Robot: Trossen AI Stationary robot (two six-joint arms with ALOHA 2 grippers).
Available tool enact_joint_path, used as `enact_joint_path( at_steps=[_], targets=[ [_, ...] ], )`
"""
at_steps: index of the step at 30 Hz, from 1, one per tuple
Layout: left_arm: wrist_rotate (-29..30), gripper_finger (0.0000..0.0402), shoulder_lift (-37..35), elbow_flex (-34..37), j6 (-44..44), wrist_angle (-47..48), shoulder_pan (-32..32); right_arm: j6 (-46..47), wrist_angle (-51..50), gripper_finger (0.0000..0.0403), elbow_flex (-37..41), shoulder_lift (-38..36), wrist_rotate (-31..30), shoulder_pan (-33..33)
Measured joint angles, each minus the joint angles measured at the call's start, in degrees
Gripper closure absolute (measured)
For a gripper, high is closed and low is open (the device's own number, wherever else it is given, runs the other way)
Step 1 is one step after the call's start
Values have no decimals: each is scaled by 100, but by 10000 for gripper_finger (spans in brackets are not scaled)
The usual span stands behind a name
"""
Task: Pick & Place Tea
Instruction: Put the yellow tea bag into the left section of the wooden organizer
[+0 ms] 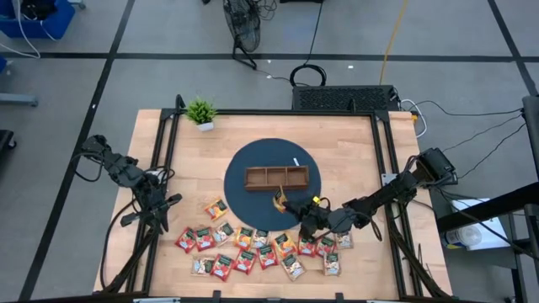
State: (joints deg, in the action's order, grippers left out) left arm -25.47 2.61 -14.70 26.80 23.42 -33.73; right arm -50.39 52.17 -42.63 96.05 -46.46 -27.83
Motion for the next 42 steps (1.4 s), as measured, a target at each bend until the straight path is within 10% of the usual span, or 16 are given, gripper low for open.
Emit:
enact_joint_path(
  at_steps=[9, 20, 28, 36, 42],
  targets=[
    [10, 330, 0, 0, -21, 2, 2, 288, -8, 402, 0, 0, -220, 13],
    [2046, 330, 0, 0, -3700, -1247, 0, 428, -19, 402, 0, 0, -279, 54],
    [2937, 330, 1, -2, -3894, -2068, 0, 536, -234, 400, 0, 0, -273, 230],
    [6551, 330, 958, 317, -3128, -3370, 281, 440, -702, 400, -4, -2, -56, 586],
    [6034, 329, 2670, 107, -1815, -4447, 908, 427, -746, 400, -4, -2, -122, 745]
  ],
)
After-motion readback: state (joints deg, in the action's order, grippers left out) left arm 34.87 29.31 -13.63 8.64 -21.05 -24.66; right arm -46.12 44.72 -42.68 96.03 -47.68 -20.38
